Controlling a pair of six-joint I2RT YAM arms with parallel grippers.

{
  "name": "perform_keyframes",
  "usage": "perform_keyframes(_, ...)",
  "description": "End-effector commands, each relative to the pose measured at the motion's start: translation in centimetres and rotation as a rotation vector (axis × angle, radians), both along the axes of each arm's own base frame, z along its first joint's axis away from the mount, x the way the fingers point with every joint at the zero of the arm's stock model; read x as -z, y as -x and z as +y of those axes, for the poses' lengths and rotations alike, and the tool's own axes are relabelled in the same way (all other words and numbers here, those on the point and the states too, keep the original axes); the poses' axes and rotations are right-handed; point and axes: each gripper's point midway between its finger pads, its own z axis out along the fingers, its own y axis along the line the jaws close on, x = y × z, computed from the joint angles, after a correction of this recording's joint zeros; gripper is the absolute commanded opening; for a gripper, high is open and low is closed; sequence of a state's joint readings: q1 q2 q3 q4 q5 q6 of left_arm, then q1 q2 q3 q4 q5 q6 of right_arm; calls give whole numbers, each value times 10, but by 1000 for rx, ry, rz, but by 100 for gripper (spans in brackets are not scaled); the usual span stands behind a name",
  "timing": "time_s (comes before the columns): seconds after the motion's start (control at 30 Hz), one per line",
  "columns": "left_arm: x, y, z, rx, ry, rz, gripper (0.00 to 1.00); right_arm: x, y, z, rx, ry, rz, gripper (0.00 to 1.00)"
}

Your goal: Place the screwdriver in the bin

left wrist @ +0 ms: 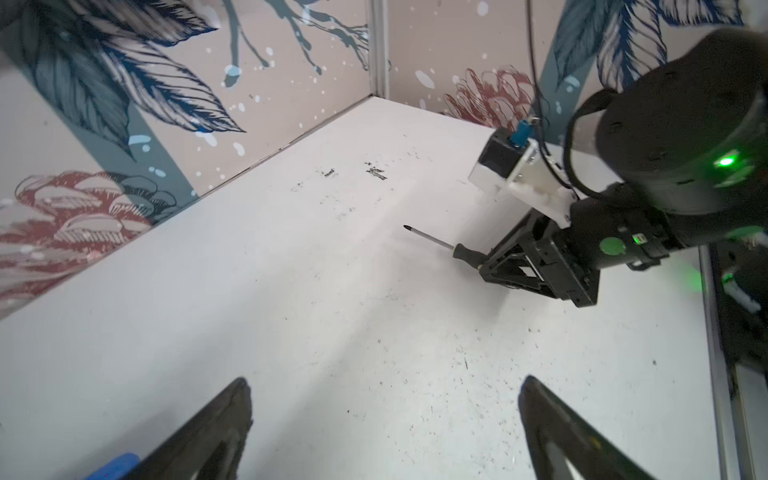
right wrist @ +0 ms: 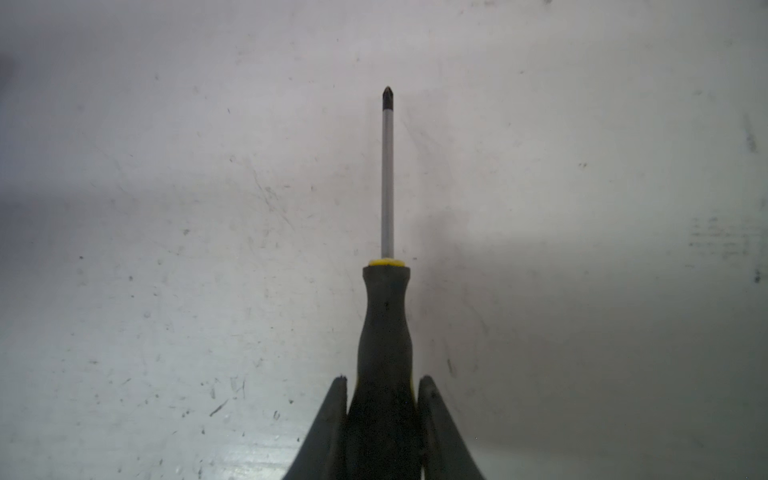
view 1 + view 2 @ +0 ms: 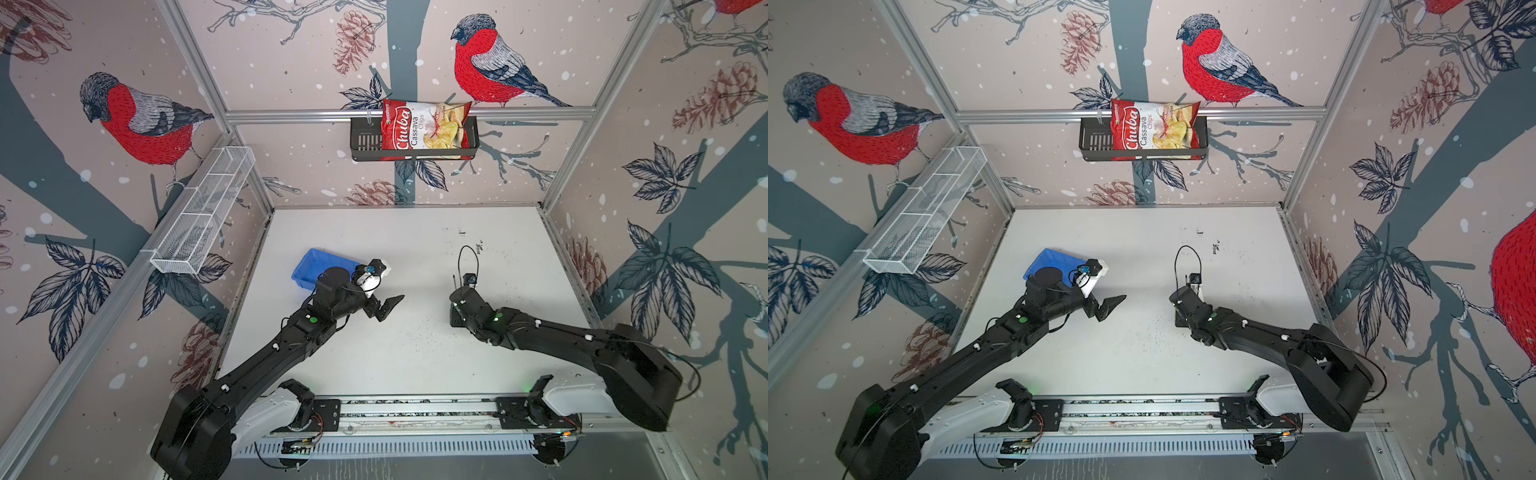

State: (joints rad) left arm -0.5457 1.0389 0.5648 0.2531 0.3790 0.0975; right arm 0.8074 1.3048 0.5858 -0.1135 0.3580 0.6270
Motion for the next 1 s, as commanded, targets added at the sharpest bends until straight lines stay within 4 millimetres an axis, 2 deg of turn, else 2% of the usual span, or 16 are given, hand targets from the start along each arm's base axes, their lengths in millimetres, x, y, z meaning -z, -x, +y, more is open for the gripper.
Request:
perform_keyframes(0.0,-49,-16,-2,-85,284,-21,99,-30,-11,3,-20,-74,-78,7)
perform_keyframes(0.13,-59,-19,-11,-54,441,38,99,-72,-28,-3,-4,-222,-174,8)
perform_keyframes(0.23,-69,-29,-14,-74,541,90,99,-106,-36,-6,-20,-310,-260,8)
perform_keyframes(0.43,-82,-32,-36,45,690,215,98,-166,-34,8,-226,-402,-435,3)
perform_keyframes(0.6,-92,-32,-60,163,786,363,98,-197,-30,10,-357,-386,-526,1)
perform_keyframes(0.73,-102,-27,-77,218,833,380,99,-218,-20,20,-476,-446,-565,0)
perform_keyframes(0.97,-116,-21,-106,282,854,369,93,-241,-2,38,-627,-539,-590,0)
